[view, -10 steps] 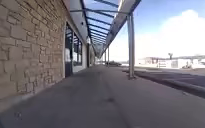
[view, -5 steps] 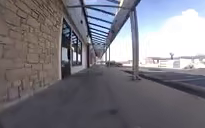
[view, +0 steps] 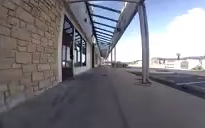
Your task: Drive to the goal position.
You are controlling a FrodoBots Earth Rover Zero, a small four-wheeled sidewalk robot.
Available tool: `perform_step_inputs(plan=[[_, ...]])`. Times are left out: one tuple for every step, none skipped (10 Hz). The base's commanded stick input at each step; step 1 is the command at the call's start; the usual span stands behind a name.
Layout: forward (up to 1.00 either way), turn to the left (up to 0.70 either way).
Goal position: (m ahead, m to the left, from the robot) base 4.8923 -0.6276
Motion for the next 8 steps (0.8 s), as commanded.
perform_step_inputs(plan=[[0.85,0.0],[0.85,0.0],[0.85,0.0],[0.85,0.0],[0.85,0.0],[0.85,0.0],[0.85,0.0],[0.85,0.0]])
